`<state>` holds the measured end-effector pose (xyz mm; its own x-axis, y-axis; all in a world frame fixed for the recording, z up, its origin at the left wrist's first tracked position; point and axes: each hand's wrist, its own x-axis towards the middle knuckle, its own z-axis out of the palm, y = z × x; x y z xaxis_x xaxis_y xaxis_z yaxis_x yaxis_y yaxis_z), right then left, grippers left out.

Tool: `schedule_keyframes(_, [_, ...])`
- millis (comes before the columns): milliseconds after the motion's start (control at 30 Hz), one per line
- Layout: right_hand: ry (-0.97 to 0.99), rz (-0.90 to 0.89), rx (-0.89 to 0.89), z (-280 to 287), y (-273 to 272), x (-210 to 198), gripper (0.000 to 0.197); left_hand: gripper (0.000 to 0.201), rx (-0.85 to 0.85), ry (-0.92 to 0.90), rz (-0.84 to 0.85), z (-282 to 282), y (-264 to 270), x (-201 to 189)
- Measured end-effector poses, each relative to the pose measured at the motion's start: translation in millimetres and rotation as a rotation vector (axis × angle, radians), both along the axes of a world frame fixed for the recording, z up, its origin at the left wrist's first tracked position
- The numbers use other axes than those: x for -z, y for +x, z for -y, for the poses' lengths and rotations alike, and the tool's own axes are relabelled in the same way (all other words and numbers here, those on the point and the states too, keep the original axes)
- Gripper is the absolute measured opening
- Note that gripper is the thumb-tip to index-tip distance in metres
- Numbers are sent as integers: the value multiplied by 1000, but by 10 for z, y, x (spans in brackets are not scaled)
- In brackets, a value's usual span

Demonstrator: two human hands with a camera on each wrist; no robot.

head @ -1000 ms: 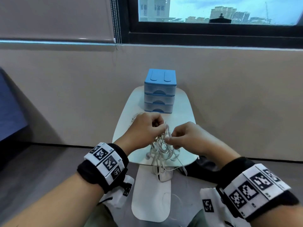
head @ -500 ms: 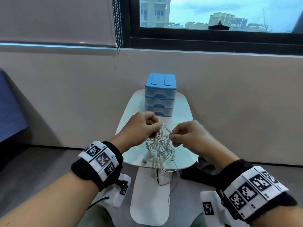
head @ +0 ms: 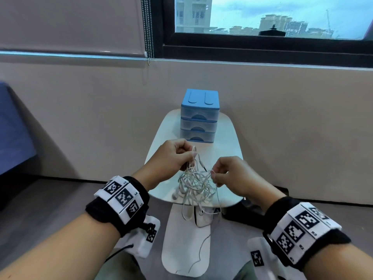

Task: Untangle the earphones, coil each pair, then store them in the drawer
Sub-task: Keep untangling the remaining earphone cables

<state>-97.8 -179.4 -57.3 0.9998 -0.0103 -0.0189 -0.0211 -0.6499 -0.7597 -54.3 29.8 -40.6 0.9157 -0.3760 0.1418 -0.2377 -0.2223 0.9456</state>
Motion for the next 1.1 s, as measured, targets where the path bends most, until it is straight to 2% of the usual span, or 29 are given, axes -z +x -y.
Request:
schedule_keyframes(167, [221,93,81,54,28,-360,17,9,-25,-58,-43,-58,24,74])
schedule_keyframes(367, [421,278,173,56,76,-804,22,32,40,-18,-65,-61,13,116])
schedule_keyframes(433, [409,381,199,75,108,-897,28,36,46,-4,-53,-68,9,110])
schedule_keyframes(533, [352,493,207,95,112,-1007,22,36,44,8,-21,-64,-14,87])
schedule_keyframes(667, [443,570,224,51,58,-1134,23,26,56,43,30,-38,-47,31])
schedule_keyframes(833, [469,698,274,-26,67,-1252,15,20,62,99,64,15,-58,-34])
schedule_keyframes(967, [576,705,296,-113,69,-1317,15,19,36,218,158,54,-34,-76])
schedule_keyframes(1100, [577,565,195,-249,-11,-1348,15,32,64,305,161,109,-3,-65])
